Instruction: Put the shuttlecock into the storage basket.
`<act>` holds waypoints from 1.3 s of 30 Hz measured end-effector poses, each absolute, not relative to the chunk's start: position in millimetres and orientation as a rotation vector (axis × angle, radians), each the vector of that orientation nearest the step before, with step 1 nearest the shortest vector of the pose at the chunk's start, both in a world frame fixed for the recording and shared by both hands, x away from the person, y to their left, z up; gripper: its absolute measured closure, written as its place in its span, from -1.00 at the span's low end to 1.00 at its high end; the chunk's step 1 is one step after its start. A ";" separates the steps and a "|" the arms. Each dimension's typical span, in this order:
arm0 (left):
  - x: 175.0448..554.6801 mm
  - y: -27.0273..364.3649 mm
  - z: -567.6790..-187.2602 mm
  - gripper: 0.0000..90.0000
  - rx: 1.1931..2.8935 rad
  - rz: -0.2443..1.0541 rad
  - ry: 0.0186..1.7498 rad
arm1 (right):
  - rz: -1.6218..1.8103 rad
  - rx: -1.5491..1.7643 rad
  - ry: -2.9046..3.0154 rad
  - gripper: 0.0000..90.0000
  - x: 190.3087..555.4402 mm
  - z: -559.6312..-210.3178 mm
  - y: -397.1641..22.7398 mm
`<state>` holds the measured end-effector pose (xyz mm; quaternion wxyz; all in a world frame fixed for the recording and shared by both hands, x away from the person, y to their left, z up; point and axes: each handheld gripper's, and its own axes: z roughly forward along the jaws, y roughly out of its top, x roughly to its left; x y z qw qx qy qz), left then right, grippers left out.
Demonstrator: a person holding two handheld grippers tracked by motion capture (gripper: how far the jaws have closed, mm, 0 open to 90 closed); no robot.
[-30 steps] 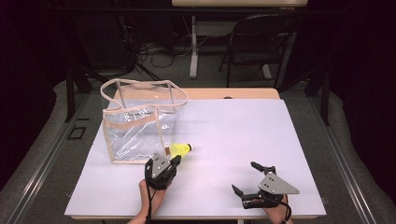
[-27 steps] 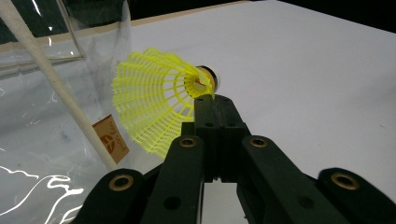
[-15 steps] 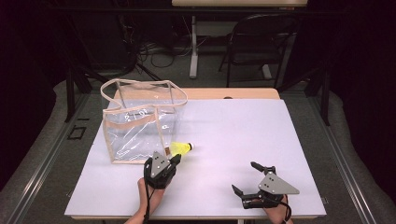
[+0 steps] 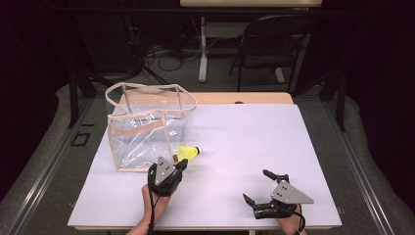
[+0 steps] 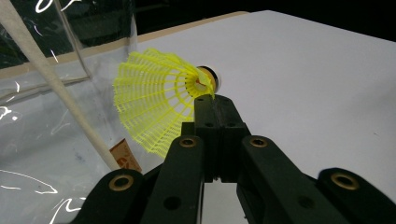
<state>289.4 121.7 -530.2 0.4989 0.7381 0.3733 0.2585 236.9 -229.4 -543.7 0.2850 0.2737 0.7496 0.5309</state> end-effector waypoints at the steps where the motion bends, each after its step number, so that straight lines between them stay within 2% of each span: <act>1: 289.4 122.3 -529.1 1.00 1.789 0.629 0.899 | 1.421 0.733 2.003 -0.96 236.9 -543.8 -229.1; 39: 294.0 130.8 -504.1 1.00 1.783 0.653 0.825 | 1.421 0.737 2.008 -0.96 237.2 -544.2 -229.1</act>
